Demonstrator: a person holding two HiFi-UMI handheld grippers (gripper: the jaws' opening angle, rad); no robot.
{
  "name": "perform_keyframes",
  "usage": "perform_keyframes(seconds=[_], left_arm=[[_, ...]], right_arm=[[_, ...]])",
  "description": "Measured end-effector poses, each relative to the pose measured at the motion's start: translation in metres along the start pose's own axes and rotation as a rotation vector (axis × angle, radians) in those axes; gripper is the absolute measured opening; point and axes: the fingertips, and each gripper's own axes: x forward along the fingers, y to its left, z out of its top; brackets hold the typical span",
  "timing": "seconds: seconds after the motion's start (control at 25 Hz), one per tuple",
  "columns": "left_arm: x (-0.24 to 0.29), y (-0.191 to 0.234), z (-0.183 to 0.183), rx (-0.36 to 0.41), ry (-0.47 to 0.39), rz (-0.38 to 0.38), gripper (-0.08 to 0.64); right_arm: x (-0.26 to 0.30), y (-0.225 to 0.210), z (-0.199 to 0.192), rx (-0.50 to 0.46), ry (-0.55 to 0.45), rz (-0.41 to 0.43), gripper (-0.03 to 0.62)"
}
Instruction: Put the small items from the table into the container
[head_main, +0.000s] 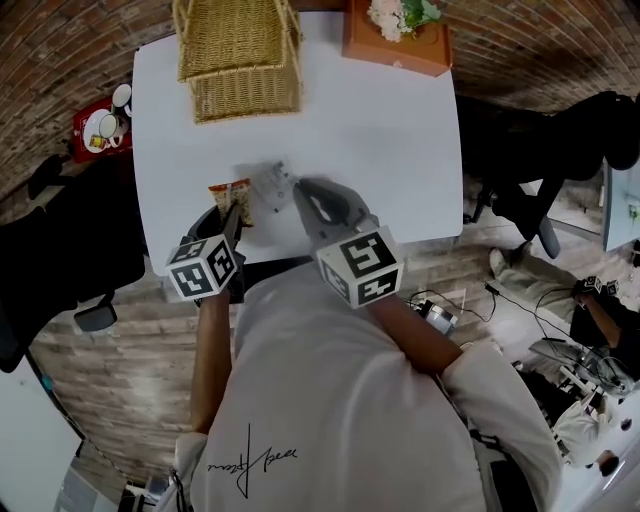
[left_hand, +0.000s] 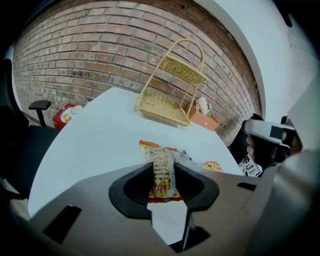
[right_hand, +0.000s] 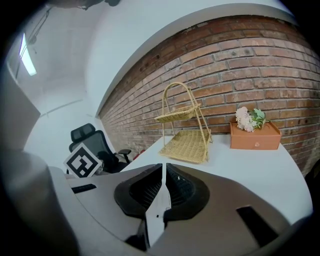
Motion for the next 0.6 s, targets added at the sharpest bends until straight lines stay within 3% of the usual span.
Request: perform_keyframes(seconds=[0.6], left_arm=[[-0.032, -0.033, 0.047, 0.042, -0.110, -0.078, 0.132]], right_arm=[[-0.004, 0.004, 0.010, -0.006, -0.038, -0.007, 0.021]])
